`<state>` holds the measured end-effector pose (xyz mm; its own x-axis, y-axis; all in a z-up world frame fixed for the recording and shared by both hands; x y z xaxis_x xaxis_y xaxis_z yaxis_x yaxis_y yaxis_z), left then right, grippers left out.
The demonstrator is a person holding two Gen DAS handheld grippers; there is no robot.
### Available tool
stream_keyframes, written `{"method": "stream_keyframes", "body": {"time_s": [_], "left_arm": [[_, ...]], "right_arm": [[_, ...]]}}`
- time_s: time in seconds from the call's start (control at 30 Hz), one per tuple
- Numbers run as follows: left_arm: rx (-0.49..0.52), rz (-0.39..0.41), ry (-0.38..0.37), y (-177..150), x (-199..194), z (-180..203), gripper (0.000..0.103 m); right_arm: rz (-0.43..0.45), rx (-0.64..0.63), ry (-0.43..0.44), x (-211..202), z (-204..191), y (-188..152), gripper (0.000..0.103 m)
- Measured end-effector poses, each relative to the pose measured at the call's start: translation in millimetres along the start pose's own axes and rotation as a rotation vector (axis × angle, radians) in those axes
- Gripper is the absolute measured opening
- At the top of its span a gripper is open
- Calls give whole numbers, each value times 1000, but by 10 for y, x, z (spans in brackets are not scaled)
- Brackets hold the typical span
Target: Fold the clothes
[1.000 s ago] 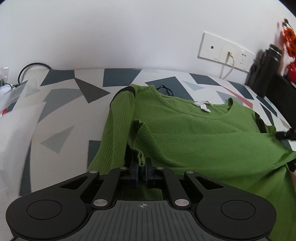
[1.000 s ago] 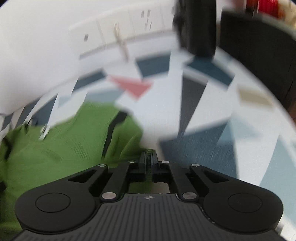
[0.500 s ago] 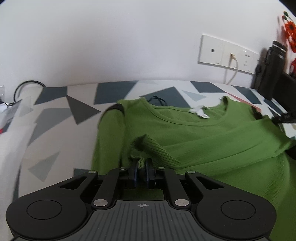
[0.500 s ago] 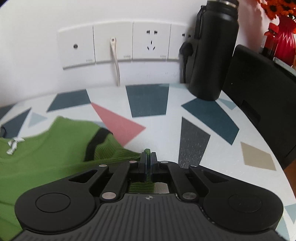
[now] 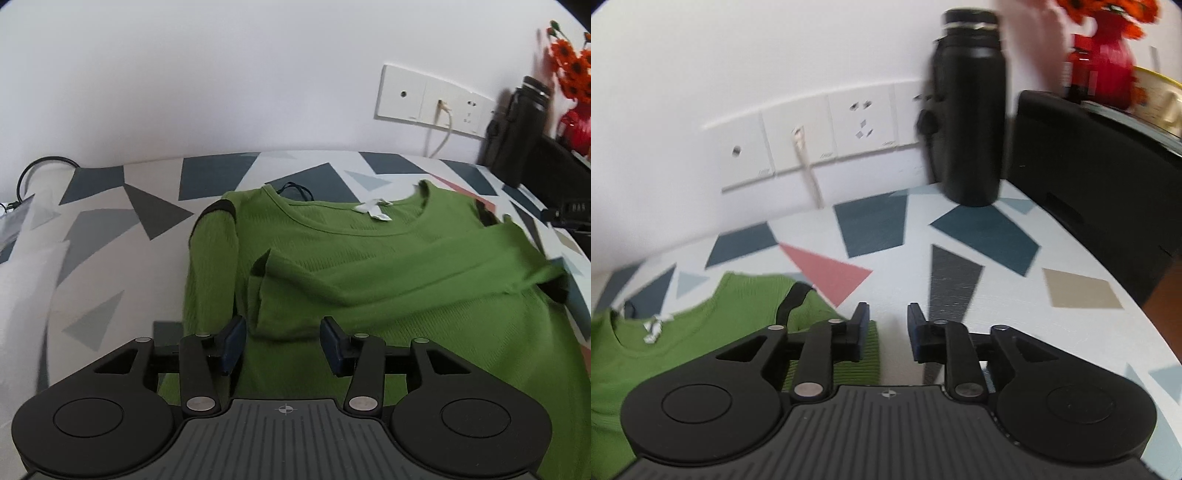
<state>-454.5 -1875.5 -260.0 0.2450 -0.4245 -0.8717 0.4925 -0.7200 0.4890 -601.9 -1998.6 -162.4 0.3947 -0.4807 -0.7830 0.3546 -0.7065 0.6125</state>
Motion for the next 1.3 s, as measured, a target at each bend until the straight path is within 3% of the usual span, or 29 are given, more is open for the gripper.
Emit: {"method": "stream_keyframes", "body": {"time_s": [0.17, 0.37, 0.77, 1.1, 1.3], "left_arm": [[-77, 23, -26, -29, -252, -215, 50], [-160, 112, -45, 141, -609, -422, 51], [-275, 311, -108, 573, -1465, -679, 58], [-279, 446, -111, 1001, -2219, -864, 62], [-266, 434, -86, 1002, -2273, -854, 67]], "right_arm": [[43, 89, 3, -349, 126, 45, 44], [114, 82, -34, -797, 161, 208, 49], [343, 124, 15, -2121, 150, 572, 55], [571, -33, -31, -3214, -26, 1059, 60], [585, -141, -84, -3387, -138, 1222, 71]]}}
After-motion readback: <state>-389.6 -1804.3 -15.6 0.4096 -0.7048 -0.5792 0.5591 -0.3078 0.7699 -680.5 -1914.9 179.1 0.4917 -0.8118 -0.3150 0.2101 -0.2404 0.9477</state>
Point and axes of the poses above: each gripper's, at about its wrist camera, not at the fingertips, and x roughly the way its jaws point, z to its right, y to its top, the point moved 8 cm from there along x, roughly the way its jaws point, and after that the axes turned 14 degrees about -z, right-handed, at the moved point
